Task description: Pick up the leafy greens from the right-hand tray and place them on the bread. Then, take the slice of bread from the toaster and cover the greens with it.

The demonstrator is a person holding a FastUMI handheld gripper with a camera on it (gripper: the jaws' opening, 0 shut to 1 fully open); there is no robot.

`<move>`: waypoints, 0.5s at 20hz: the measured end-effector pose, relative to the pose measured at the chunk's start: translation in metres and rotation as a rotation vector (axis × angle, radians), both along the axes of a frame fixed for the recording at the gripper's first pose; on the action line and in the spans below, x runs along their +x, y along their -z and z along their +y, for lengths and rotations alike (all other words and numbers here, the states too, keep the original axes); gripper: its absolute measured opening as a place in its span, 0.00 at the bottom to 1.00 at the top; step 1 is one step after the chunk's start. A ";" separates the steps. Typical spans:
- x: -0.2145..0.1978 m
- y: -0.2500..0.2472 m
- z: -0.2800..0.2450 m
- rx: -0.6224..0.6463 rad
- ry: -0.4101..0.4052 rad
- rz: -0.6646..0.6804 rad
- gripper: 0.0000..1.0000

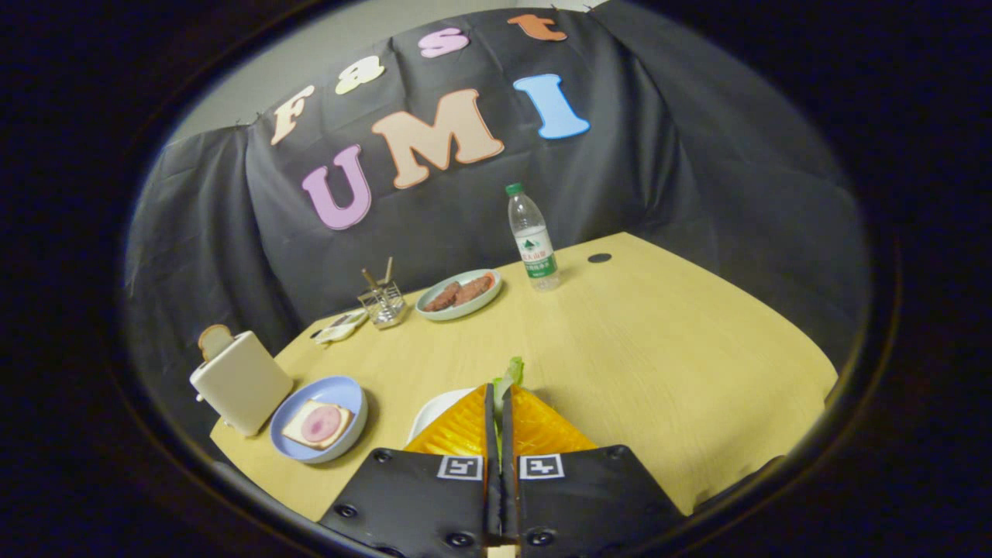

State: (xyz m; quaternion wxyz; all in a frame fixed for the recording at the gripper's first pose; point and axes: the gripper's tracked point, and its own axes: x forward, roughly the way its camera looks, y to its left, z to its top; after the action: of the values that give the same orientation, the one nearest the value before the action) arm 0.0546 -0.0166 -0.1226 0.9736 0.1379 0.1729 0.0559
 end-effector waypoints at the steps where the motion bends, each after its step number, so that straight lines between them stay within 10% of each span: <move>1: 0.000 -0.005 0.004 0.004 -0.005 -0.014 0.04; 10: -0.011 -0.060 0.095 0.110 -0.168 -0.141 0.04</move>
State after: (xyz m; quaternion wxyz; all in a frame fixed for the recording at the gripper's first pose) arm 0.0435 0.0786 -0.0627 0.9662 0.1717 0.1116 0.1564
